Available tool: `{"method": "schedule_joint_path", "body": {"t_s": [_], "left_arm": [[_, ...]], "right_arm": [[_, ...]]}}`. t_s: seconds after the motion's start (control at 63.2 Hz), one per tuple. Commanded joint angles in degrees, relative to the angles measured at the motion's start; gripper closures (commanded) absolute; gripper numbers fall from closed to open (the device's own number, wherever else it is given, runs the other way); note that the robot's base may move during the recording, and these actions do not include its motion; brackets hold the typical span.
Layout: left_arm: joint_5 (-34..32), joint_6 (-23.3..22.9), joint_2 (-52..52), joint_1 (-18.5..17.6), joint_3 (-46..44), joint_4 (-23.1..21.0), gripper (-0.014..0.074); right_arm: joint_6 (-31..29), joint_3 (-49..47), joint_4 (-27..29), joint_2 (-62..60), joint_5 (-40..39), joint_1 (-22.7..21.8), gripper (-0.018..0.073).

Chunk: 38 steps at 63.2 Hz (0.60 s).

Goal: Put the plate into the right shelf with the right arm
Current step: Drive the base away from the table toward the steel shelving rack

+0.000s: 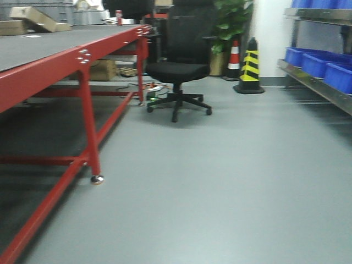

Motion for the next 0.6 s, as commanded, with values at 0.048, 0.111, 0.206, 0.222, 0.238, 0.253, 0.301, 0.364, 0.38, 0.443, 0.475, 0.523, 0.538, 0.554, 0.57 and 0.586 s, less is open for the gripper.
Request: {"method": "schedule_joint_path", "body": {"t_s": [0.048,0.111,0.206,0.222,0.238,0.253,0.301,0.364,0.38,0.443,0.475,0.523,0.538,0.554,0.57,0.586], "left_arm": [[-4.58,-0.14,-0.53,-0.02,0.38,-0.22,0.0643],[-4.58,-0.14,-0.53,-0.02,0.38,-0.22,0.0643],[-4.58,-0.14,-0.53,-0.02,0.38,-0.22,0.0643],[-4.58,-0.14,-0.53,-0.02,0.38,-0.22,0.0643],[-4.58,-0.14,-0.53,-0.02,0.38,-0.22,0.0643],[-4.58,-0.14,-0.53,-0.02,0.38,-0.22,0.0643],[-4.58,-0.14,-0.53,-0.02,0.38,-0.22,0.0643],[-4.58,-0.14,-0.53,-0.02,0.38,-0.22,0.0643],[-4.58,-0.14,-0.53,-0.02,0.38,-0.22,0.0643],[-4.58,-0.14,-0.53,-0.02,0.38,-0.22,0.0643],[-4.58,-0.14,-0.53,-0.02,0.38,-0.22,0.0643],[-4.58,-0.14,-0.53,-0.02,0.38,-0.22,0.0643],[-4.58,-0.14,-0.53,-0.02,0.38,-0.22,0.0643],[-4.58,-0.14,-0.53,-0.02,0.38,-0.22,0.0643],[-4.58,-0.14,-0.53,-0.02,0.38,-0.22,0.0643],[-4.58,-0.14,-0.53,-0.02,0.38,-0.22,0.0643]], "right_arm": [[-0.18,-1.46,-1.06,1.09,-5.28,-0.35,0.0504],[-0.18,-1.46,-1.06,1.09,-5.28,-0.35,0.0504],[-0.18,-1.46,-1.06,1.09,-5.22,-0.35,0.0504],[-0.18,-1.46,-1.06,1.09,-5.22,-0.35,0.0504],[-0.18,-1.46,-1.06,1.09,-5.22,-0.35,0.0504],[-0.18,-1.46,-1.06,1.09,-5.22,-0.35,0.0504],[-0.18,-1.46,-1.06,1.09,-5.22,-0.35,0.0504],[-0.18,-1.46,-1.06,1.09,-5.22,-0.35,0.0504],[-0.18,-1.46,-1.06,1.09,-5.22,-0.35,0.0504],[-0.18,-1.46,-1.06,1.09,-5.22,-0.35,0.0504],[-0.18,-1.46,-1.06,1.09,-5.22,-0.35,0.0504],[-0.18,-1.46,-1.06,1.09,-5.22,-0.35,0.0504],[-0.18,-1.46,-1.06,1.09,-5.22,-0.35,0.0504],[-0.18,-1.46,-1.06,1.09,-5.22,-0.35,0.0504],[-0.18,-1.46,-1.06,1.09,-5.22,-0.35,0.0504],[-0.18,-1.46,-1.06,1.09,-5.22,-0.35,0.0504]]}}
